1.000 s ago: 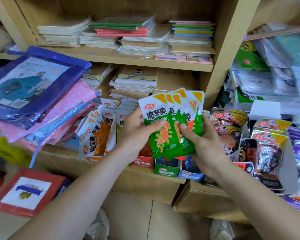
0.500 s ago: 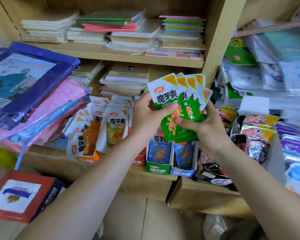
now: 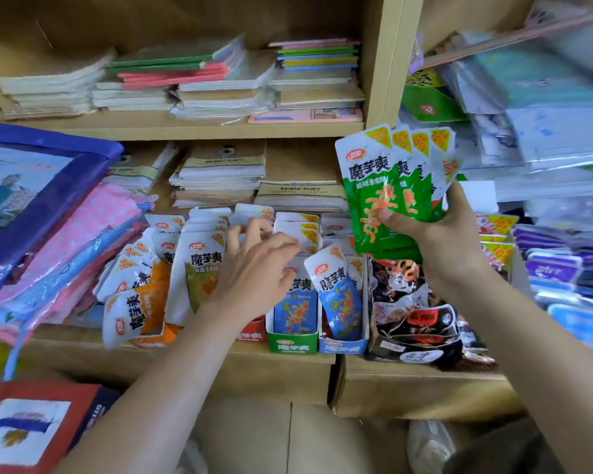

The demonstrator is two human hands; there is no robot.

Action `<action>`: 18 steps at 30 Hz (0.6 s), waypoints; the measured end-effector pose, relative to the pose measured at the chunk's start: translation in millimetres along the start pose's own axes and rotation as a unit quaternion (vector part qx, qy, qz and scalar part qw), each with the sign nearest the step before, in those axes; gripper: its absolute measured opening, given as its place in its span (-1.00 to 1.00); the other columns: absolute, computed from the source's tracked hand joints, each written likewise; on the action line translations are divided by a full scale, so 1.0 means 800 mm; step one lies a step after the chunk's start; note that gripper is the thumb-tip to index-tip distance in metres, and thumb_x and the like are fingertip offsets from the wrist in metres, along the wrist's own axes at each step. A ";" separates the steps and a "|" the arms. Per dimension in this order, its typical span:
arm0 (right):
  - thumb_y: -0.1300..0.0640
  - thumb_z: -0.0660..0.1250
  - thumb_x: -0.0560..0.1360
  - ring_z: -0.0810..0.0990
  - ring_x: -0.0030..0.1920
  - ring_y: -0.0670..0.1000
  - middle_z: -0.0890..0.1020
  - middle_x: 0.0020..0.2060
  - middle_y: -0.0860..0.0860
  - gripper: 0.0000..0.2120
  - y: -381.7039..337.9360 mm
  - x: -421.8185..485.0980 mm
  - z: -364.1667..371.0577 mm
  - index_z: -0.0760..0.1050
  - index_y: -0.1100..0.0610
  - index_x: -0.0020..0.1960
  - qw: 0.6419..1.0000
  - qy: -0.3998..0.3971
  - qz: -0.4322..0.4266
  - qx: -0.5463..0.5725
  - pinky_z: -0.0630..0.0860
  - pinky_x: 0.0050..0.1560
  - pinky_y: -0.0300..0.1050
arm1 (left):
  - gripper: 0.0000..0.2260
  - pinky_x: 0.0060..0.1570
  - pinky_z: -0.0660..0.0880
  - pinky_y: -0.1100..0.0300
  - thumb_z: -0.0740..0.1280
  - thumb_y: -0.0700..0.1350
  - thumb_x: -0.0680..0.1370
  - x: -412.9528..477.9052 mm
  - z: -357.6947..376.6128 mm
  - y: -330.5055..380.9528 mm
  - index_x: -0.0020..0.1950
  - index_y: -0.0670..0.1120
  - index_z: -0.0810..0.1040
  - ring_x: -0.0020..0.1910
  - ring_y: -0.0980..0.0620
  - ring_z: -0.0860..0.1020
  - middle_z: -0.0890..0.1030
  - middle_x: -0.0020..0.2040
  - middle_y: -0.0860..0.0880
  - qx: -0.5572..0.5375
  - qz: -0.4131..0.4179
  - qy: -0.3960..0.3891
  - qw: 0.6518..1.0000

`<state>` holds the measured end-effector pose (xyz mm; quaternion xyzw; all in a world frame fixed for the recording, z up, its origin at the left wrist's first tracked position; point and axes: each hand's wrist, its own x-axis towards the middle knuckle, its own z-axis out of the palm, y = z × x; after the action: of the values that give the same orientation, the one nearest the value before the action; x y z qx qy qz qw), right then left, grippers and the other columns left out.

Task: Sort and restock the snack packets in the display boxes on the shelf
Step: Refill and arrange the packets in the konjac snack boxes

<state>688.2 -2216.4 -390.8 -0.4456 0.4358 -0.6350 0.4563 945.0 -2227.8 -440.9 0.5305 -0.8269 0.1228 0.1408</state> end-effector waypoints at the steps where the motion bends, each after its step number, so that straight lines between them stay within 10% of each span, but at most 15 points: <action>1: 0.38 0.56 0.33 0.70 0.13 0.16 0.69 0.17 0.10 -0.31 0.000 -0.001 0.000 0.37 0.15 0.38 1.000 -0.002 0.000 -0.002 0.63 0.11 0.25 | -0.64 0.23 0.21 -0.16 0.46 0.10 0.48 -0.002 0.002 0.000 0.26 0.07 0.64 0.30 -0.07 0.34 0.59 0.26 0.18 0.013 0.003 -0.006 1.000; 18: 0.29 0.63 0.33 0.65 0.22 0.11 0.66 0.21 0.02 -0.27 0.016 -0.009 0.001 0.41 0.03 0.39 0.998 -0.027 -0.005 -0.060 0.60 0.19 0.21 | -0.72 0.33 0.05 -0.11 0.57 -0.01 0.40 -0.035 -0.006 -0.009 0.04 0.14 0.58 0.50 -0.01 0.28 0.68 -0.04 0.19 -0.082 -0.005 0.001 0.997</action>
<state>692.9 -2212.0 -404.6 -0.4912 0.4583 -0.5980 0.4371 963.5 -2205.5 -446.5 0.5213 -0.8312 0.0541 0.1854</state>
